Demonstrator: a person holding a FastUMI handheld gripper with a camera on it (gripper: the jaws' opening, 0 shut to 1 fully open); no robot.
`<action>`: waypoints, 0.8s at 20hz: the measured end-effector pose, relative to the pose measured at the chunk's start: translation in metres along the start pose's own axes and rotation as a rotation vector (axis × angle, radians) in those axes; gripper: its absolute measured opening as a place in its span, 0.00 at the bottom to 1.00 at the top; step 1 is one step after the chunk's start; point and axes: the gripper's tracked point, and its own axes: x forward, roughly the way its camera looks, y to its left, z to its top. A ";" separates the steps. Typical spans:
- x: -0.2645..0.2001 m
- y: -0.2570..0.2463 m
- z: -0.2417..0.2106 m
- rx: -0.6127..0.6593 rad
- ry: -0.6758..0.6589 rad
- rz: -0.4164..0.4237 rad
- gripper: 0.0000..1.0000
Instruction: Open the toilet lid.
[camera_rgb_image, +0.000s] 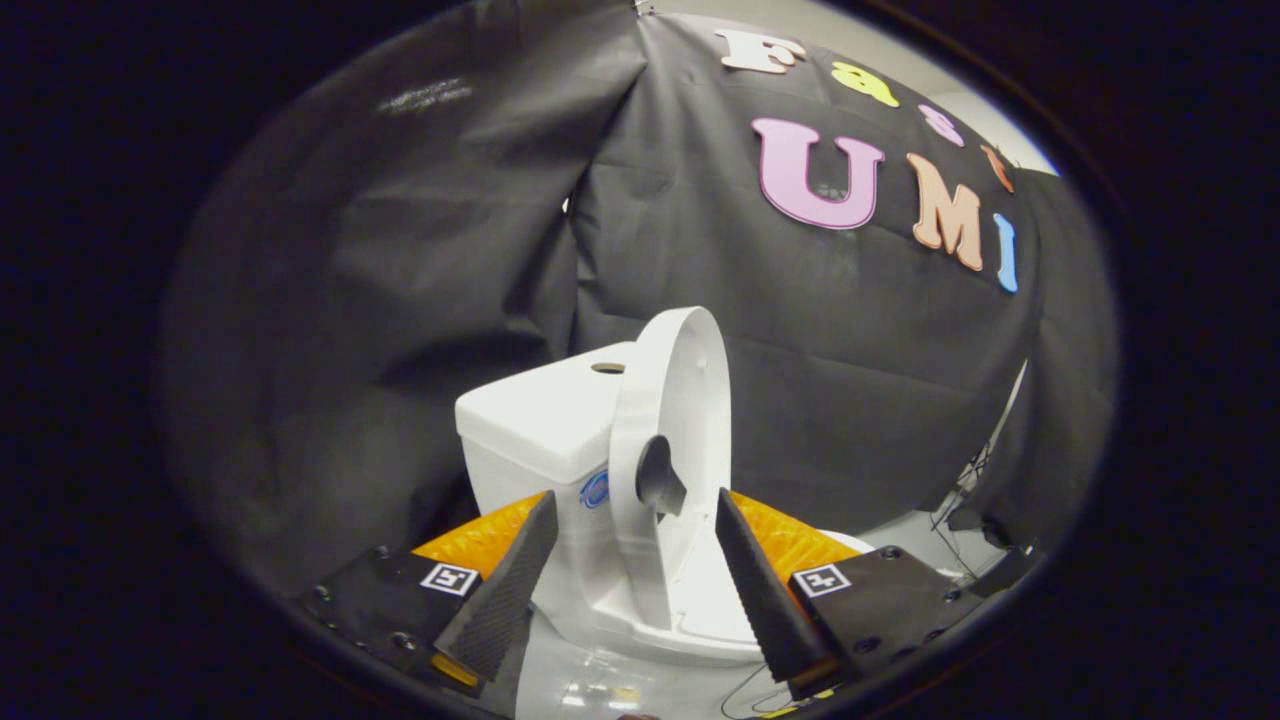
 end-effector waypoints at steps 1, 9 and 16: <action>-0.003 -0.004 -0.004 0.013 -0.010 0.007 0.98; -0.030 -0.075 -0.038 0.061 -0.048 0.020 0.98; -0.048 -0.168 -0.066 0.103 -0.074 -0.016 0.98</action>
